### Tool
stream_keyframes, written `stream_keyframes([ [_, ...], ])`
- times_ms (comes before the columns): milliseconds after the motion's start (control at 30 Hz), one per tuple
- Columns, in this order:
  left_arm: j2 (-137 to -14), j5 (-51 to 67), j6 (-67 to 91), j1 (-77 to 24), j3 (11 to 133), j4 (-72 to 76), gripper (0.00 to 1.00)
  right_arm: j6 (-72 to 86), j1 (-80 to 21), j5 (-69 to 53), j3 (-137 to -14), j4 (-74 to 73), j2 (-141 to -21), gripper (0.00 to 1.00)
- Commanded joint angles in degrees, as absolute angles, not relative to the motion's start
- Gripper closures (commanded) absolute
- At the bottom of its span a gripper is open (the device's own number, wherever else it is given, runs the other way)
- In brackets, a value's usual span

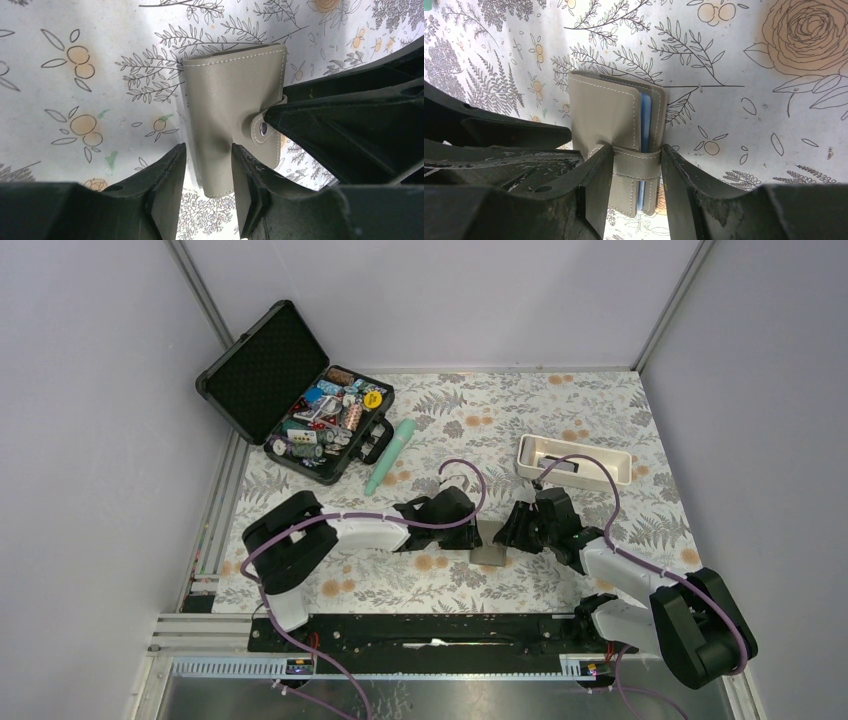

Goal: Put the credit cards into the card holder
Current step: Close the card holder at the center of the board.

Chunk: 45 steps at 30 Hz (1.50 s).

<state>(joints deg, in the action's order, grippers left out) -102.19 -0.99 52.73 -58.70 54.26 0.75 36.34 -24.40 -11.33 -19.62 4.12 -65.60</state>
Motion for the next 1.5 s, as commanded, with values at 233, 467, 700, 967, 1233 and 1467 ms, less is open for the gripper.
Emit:
stream_keyframes([
  [233, -96.5, -2.3, 53.7, -59.0, 54.0, 2.5, 0.56, 36.5, -25.2, -7.6, -18.5, 2.7, -64.5, 0.53],
  [467, -100.1, -1.5, 53.3, -59.0, 56.3, 2.5, 0.50, 36.6, -25.4, -7.5, -18.6, 2.6, -64.7, 0.53],
  [700, -102.5, -1.2, 53.0, -59.0, 57.8, 3.0, 0.43, 36.6, -25.6, -7.4, -18.7, 2.6, -64.8, 0.53],
  [967, -103.9, -0.9, 53.1, -59.0, 58.2, 4.4, 0.42, 36.5, -25.8, -7.3, -18.7, 2.6, -65.0, 0.53],
  [1233, -106.1, -0.3, 53.1, -59.0, 59.0, 4.2, 0.42, 36.4, -25.9, -7.2, -18.7, 2.5, -65.0, 0.54],
  [1467, -106.4, -0.3, 53.0, -59.0, 58.2, 3.0, 0.46, 36.5, -26.0, -7.0, -18.8, 2.5, -65.0, 0.54],
])
